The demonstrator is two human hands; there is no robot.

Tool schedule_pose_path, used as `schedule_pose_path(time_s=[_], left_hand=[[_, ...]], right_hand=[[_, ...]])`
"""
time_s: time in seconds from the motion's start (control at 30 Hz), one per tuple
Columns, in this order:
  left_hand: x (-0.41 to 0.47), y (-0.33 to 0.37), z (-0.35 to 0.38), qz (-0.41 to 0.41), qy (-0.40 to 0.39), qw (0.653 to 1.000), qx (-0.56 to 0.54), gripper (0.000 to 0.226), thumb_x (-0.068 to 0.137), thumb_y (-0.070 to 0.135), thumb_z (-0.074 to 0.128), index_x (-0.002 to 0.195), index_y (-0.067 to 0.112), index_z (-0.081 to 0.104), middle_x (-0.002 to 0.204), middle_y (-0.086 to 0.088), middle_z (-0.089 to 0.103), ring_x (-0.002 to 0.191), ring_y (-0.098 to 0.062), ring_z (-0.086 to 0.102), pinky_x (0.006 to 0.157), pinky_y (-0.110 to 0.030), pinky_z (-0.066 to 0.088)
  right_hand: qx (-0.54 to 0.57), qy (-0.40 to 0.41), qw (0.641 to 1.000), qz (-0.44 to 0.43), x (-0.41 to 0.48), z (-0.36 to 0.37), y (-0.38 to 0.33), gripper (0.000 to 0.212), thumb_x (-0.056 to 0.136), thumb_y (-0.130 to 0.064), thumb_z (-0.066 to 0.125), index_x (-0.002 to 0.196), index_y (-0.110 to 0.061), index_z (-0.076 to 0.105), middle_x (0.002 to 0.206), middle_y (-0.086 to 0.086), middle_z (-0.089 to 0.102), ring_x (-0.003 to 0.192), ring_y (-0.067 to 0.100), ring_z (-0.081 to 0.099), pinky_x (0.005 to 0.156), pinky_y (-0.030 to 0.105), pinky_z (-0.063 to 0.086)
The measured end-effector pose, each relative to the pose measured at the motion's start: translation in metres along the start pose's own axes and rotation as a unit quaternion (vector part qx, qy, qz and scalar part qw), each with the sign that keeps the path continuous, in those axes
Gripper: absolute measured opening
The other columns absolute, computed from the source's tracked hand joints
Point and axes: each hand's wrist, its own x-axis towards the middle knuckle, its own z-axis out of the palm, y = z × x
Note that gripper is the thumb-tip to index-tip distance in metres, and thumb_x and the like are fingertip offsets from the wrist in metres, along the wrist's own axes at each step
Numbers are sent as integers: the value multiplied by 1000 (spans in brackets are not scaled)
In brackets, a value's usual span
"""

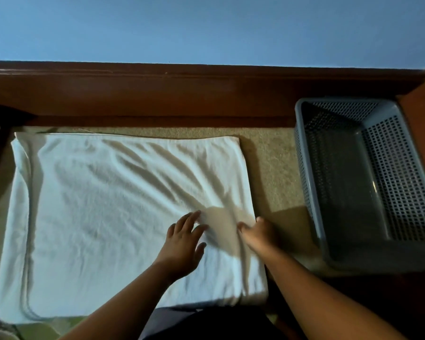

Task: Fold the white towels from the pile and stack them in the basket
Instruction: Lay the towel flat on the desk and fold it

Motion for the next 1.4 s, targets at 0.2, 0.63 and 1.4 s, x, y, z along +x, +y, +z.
schedule_pose_path(time_s=[0.2,0.63,1.4], left_hand=[[-50,22,14,-28,-40,999,-6,48,98,43,49,143,29,44,167,-2,15,151,-27,21,116,-45,28],[-154,-52,-6,-188,-74,978,51,64,95,44,53,153,28,31,165,2,21,145,-27,34,111,-43,36],[-296,-388,-96,56,52,969,237,40,82,58,54,95,22,64,94,-1,62,84,-24,57,71,-39,44]], right_hand=[[-75,-15,997,-33,-10,-2,24,46,96,-40,62,128,-7,60,127,15,65,118,33,62,90,34,49],[-240,89,903,-345,-68,46,20,48,85,-38,64,130,-25,54,130,2,46,118,29,50,96,42,43],[-278,-39,869,-407,-222,327,-202,61,50,-54,69,110,-38,72,127,9,67,110,23,69,81,32,60]])
